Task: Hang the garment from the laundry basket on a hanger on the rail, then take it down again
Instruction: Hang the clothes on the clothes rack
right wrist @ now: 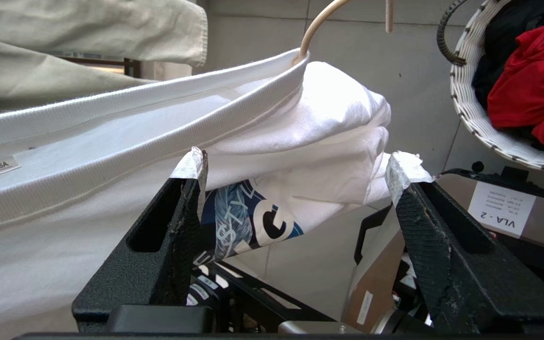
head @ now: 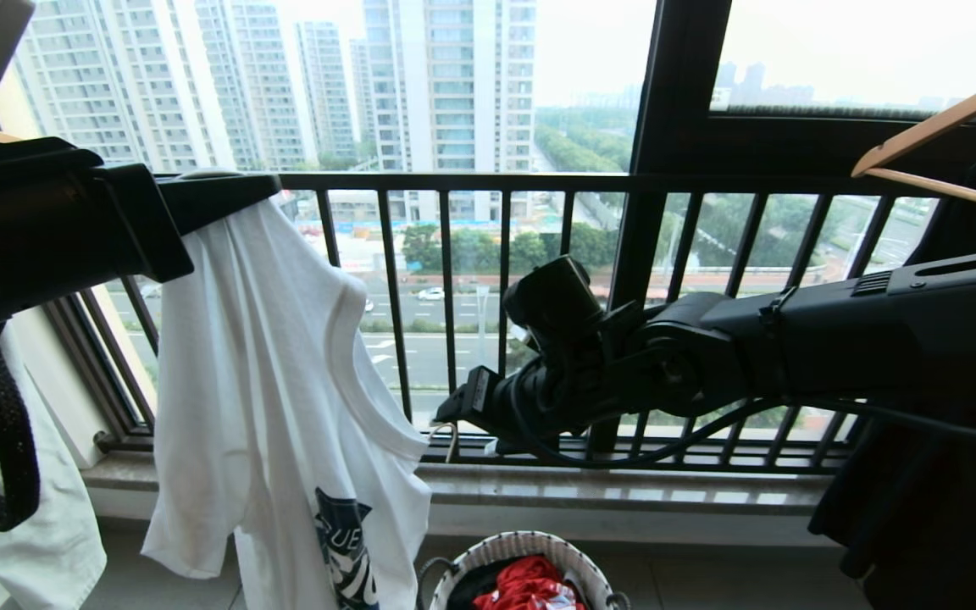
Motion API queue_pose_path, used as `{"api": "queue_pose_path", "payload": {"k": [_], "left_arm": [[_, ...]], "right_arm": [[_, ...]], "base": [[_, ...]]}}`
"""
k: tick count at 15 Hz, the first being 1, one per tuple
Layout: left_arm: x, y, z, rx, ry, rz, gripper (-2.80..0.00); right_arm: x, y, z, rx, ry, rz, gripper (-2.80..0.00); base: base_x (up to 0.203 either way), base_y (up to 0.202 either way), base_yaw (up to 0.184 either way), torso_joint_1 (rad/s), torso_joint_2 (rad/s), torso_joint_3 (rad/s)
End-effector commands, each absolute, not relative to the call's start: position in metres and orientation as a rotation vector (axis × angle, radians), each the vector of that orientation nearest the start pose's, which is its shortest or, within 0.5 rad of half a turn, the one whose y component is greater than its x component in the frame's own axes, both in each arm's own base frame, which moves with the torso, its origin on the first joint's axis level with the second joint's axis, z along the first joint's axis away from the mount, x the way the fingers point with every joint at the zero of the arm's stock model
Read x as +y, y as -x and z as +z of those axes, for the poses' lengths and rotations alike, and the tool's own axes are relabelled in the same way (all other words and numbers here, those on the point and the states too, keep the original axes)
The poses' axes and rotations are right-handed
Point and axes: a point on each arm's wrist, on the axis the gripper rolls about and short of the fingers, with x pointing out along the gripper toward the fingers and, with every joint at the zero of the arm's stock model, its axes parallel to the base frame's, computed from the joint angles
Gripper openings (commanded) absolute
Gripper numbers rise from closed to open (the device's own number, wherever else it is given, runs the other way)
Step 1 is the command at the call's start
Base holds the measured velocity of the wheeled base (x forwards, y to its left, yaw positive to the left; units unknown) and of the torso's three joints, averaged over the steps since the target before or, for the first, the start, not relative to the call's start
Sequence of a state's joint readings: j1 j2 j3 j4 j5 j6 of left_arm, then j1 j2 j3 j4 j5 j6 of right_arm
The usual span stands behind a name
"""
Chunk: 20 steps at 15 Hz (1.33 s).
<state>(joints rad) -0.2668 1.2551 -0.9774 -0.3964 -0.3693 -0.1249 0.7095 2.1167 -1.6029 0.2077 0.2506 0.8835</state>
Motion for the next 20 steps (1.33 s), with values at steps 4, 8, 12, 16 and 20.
{"api": "queue_pose_path", "payload": {"k": [4,8,12,16,20], "left_arm": [[-0.059,-0.187,0.322,-0.084,0.115,-0.644,-2.80],[-0.059,-0.184,0.325,-0.094,0.119,-0.647,-2.80],[-0.057,-0.178,0.328,-0.110,0.120,-0.651,-2.80],[-0.057,-0.176,0.329,-0.117,0.120,-0.651,-2.80],[-0.058,-0.175,0.330,-0.111,0.146,-0.660,-2.80]], "right_arm": [[0.292,-0.331,0.150,1.113,-0.691,0.467,0.00],[0.299,-0.340,0.148,1.096,-0.779,0.452,0.00],[0.306,-0.346,0.151,1.098,-0.853,0.432,0.00],[0.312,-0.344,0.150,1.118,-0.859,0.426,0.00],[0.313,-0.345,0.153,1.114,-0.873,0.428,0.00]], "base": [[0.000,0.000,0.000,0.000,0.00,0.000],[0.000,0.000,0.000,0.000,0.00,0.000],[0.000,0.000,0.000,0.000,0.00,0.000],[0.000,0.000,0.000,0.000,0.00,0.000],[0.000,0.000,0.000,0.000,0.00,0.000]]}}
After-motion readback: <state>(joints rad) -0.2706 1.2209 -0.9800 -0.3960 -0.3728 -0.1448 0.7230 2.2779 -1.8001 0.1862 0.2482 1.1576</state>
